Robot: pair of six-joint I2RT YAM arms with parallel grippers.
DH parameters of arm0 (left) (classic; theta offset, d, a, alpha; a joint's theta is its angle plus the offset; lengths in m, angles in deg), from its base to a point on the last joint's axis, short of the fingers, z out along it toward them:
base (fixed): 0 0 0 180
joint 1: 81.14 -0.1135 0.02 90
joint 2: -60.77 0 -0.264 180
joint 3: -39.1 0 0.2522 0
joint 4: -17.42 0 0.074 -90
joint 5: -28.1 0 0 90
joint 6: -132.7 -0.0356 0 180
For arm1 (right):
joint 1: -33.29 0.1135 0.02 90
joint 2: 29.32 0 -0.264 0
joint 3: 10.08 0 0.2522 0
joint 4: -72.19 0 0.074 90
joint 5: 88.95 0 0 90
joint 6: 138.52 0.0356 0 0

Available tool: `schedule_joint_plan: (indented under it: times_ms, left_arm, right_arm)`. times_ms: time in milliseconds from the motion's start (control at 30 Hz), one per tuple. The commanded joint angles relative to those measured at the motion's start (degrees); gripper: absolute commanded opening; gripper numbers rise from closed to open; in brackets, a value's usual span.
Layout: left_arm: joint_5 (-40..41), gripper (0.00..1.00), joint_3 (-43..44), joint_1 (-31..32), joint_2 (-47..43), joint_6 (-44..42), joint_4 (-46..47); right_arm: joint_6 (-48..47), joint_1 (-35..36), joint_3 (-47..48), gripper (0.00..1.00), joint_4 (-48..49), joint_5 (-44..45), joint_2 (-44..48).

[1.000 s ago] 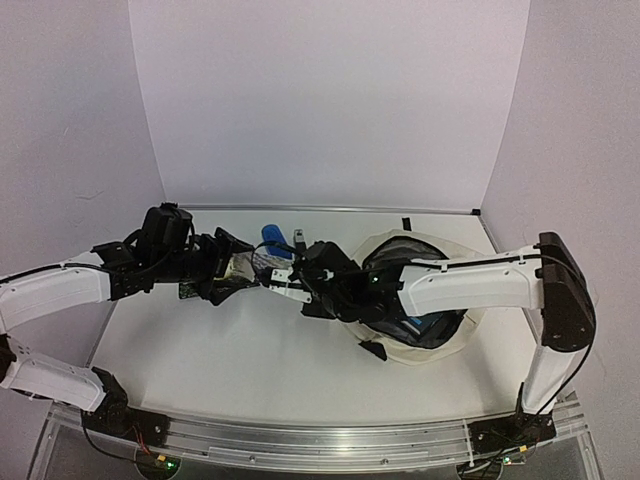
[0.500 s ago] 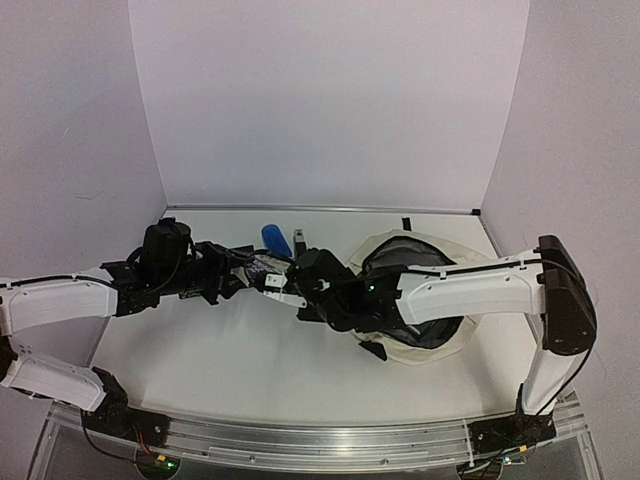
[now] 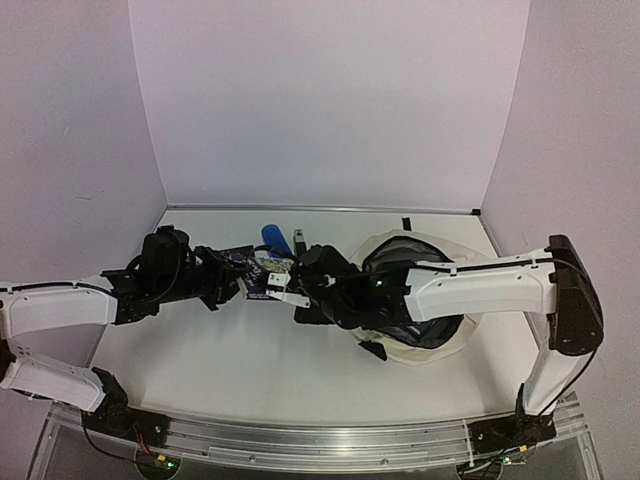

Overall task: Pack the student bag
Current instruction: Pick up the book from the center of the board.

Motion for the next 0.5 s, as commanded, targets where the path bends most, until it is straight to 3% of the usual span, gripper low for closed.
schedule_joint_plan:
  times_ms: [0, 67, 233, 467]
  left_arm:
    - [3.23, 0.0, 0.98, 0.05, -4.97, -6.54, 0.54]
    - [3.55, 0.0, 1.29, 0.03, -5.93, -9.02, 0.11]
    - [2.41, 0.0, -0.7, -0.02, -7.05, -14.33, 6.02]
    - [-0.86, 0.0, 1.29, 0.05, -4.61, -19.05, 7.62]
  right_arm:
    - [5.87, -0.42, 3.49, 0.92, -10.86, -7.83, 8.13]
    - [8.14, -2.66, 3.19, 0.98, -15.18, -13.71, 10.58]
    - [16.6, -14.16, 7.15, 0.98, -27.85, -29.19, 12.49]
    - [22.56, -26.19, 4.94, 0.84, -33.75, -29.63, 11.43]
